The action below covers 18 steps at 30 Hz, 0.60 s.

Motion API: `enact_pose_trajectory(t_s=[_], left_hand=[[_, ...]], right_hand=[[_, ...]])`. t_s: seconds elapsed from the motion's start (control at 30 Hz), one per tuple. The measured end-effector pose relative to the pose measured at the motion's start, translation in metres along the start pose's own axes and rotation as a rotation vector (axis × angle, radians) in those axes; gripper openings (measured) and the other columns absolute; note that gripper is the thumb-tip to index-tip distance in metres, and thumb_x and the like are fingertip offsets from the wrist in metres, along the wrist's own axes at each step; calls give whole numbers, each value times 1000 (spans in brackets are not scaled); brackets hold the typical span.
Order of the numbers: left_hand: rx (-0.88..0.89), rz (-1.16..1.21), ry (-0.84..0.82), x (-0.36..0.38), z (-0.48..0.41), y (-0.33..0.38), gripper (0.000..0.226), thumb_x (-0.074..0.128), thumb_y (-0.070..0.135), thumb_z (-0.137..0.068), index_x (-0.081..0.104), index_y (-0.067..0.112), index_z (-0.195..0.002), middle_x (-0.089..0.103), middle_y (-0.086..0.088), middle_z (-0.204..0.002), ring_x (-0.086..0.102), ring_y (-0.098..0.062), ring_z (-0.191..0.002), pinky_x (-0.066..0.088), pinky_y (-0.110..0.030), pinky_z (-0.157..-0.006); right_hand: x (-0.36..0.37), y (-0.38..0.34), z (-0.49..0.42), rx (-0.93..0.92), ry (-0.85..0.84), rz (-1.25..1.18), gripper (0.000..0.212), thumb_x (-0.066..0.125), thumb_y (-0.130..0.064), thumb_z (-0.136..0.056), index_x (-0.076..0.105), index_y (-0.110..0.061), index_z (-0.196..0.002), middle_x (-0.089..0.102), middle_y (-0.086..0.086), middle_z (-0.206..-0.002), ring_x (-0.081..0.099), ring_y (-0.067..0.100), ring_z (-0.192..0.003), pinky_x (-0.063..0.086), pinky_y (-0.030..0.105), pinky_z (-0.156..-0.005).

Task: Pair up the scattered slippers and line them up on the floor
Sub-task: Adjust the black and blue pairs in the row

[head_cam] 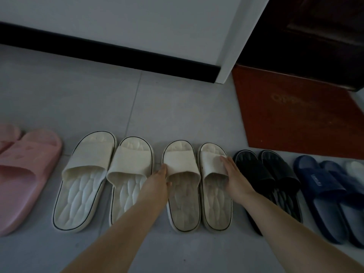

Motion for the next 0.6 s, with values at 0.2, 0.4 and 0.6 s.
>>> enact_pose_trajectory(t_s=[0.2,0.4,0.6], left_hand=[[14,127,-5,-15,7,-4,47,51,19,-90,38,17,-135,61,-5,-112,61,-23,-99,49,-31,-86],[-179,184,619,-96,39,-93,56,69,5,-75,49,12,-126,52,-20,-125,49,-38,-111,40,-44,-96],[-347,140,388,-98,35,-144,65,62,11,-83,33,11,-141,35,-22,-146,35,-38,-132,29,-43,-109]], right_hand=[[-1,-24,9,29,55,135,80,48,-3,-87,2,-27,-147,-2,5,-157,6,31,-144,20,45,-116],[57,-135,24,-389,-103,36,73,48,-15,-86,8,-26,-146,-1,3,-158,4,22,-145,19,43,-114],[94,-189,6,-281,-181,43,67,39,-20,-95,-3,-18,-148,1,10,-158,22,33,-141,25,42,-112]])
Point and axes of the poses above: each hand's wrist, its own z-axis away from the middle knuckle, its own x-axis out of the palm, y = z × x, the point moved 3 cm from there along -z, towards the middle knuckle
